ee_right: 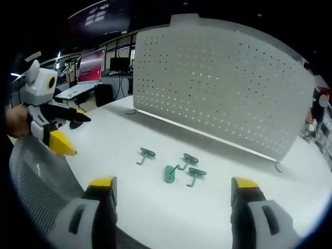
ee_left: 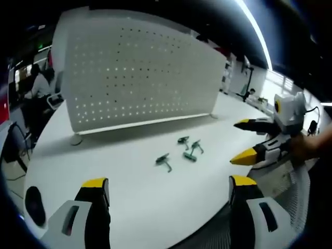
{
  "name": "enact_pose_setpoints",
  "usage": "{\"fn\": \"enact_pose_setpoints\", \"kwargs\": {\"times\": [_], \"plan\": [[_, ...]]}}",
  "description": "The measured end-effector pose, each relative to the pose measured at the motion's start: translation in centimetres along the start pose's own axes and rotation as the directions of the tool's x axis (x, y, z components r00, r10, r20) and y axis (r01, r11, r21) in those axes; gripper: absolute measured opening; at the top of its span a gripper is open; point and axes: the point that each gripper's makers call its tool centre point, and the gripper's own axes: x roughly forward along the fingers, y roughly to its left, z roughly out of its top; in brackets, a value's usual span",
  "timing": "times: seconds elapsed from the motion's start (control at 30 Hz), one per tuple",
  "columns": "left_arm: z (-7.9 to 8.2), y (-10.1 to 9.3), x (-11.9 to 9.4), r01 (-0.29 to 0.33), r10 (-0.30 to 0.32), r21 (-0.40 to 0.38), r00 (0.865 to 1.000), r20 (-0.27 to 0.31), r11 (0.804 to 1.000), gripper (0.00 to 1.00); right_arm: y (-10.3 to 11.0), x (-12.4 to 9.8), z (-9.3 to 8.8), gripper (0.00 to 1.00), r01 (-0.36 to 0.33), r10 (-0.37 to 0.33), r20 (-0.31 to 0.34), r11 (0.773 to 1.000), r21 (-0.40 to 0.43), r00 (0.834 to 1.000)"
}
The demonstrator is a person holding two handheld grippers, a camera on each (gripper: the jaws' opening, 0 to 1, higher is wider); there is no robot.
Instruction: Insert the hook assembly into the mounting plate slot until the hook locks in place.
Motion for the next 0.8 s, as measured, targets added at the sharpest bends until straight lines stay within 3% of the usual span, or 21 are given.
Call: {"fn": "enact_pose_setpoints", "kwargs": {"times": [0.37, 0.6, 0.8], "plan": [[0.1, -0.7, 0.3, 0.032, -0.032, -0.022, 0.999, 0.0, 0.999, 0.97, -1.4, -0.5, 0.2, 0.81, 0.057, -0.057, 0.012, 0.998, -0.022, 0.998], [-0.6, -1.3, 0.5, 0.069, -0.069, -0.019, 0.997, -0.034, 0.997, 0.97, -1.9, -0.8, 0.7, 0.78, 0.092, -0.091, 0.035, 0.995, -0.032, 0.995], [-0.8, -1.1, 0.5, 0.073, -0.075, -0.033, 0.996, -0.045, 0.997, 0.96, -1.8, -0.6, 0.3, 0.79, 0.082, -0.082, 0.012, 0.996, -0.031, 0.997]]}}
